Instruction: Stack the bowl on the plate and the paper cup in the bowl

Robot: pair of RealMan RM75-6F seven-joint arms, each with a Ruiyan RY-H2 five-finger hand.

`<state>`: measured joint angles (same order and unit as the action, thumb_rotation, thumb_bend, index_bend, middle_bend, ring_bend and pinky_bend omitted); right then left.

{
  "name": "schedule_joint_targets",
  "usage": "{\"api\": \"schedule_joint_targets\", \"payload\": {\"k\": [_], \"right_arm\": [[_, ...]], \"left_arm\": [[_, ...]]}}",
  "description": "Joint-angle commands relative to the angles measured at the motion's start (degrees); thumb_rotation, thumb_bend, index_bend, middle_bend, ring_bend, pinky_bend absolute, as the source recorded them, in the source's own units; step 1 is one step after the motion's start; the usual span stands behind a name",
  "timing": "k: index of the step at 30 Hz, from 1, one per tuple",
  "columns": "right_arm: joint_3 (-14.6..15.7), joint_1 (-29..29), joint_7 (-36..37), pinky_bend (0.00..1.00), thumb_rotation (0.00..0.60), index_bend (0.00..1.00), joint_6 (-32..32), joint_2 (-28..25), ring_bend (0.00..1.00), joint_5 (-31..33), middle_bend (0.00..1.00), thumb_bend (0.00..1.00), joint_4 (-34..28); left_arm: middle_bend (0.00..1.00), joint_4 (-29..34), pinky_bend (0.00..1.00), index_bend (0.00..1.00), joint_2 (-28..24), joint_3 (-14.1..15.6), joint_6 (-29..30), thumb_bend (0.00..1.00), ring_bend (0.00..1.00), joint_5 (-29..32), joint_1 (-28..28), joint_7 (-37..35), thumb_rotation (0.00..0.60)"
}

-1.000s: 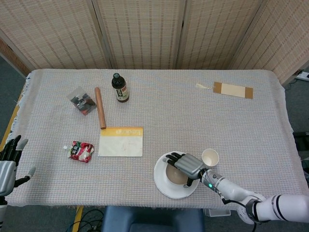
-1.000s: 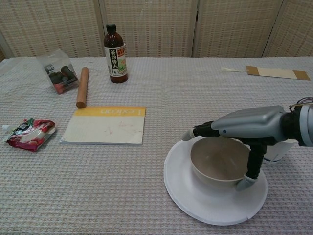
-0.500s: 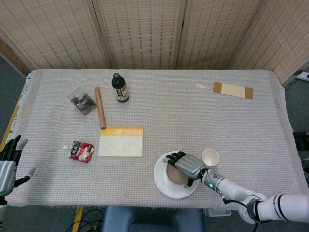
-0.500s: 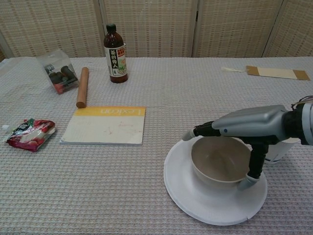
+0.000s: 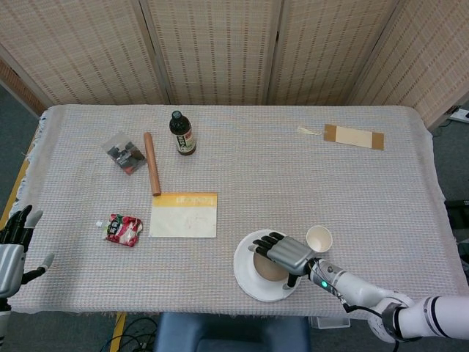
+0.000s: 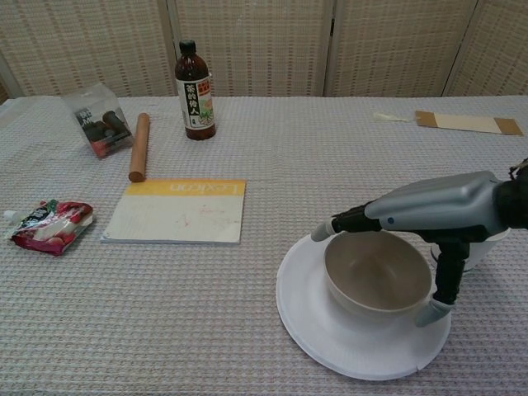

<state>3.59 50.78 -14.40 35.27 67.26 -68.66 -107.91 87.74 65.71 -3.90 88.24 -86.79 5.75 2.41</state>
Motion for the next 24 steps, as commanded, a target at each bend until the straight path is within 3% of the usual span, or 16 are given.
{"api": "schedule_joint_targets", "payload": {"k": [1, 8, 13, 16, 24], "right_arm": [[-0.62, -0.78, 0.1, 0.0, 0.6, 0.0, 2.43, -1.87, 0.0, -1.72, 0.0, 0.0, -1.86], [-3.27, -3.38, 1.49, 0.0, 0.6, 0.0, 9.43, -6.3, 0.0, -4.07, 0.0, 0.0, -3.21], [-3.96, -3.46, 2.04, 0.0, 0.6, 0.0, 8.72, -11.58, 0.0, -2.79, 0.0, 0.0, -3.92], [-3.38, -3.41, -1.63, 0.0, 0.6, 0.0, 8.52, -14.07, 0.0, -1.0, 0.0, 0.0, -3.7], [-1.89, -3.32, -4.03, 0.0, 0.6, 0.0, 5.35, -18.79, 0.0, 4.81, 0.0, 0.0, -5.38]], "left_arm": [[0.02, -0.03, 0.24, 0.07, 0.0, 0.0, 0.0, 0.31, 0.0, 0.03, -0.01, 0.0, 0.6], [0.02, -0.01, 0.24, 0.07, 0.15, 0.06, -0.35, 0.31, 0.0, 0.13, 0.1, 0.46, 0.6], [0.02, -0.21, 0.24, 0.06, 0.4, -0.01, -0.95, 0.31, 0.0, 0.35, 0.42, 0.58, 0.6], [0.02, -0.77, 0.24, 0.0, 0.86, -0.13, -0.79, 0.31, 0.0, 0.1, 0.6, 0.7, 0.6], [0.02, -1.07, 0.24, 0.0, 1.44, 0.09, -1.98, 0.31, 0.0, 0.27, 1.16, 1.51, 0.6]]}}
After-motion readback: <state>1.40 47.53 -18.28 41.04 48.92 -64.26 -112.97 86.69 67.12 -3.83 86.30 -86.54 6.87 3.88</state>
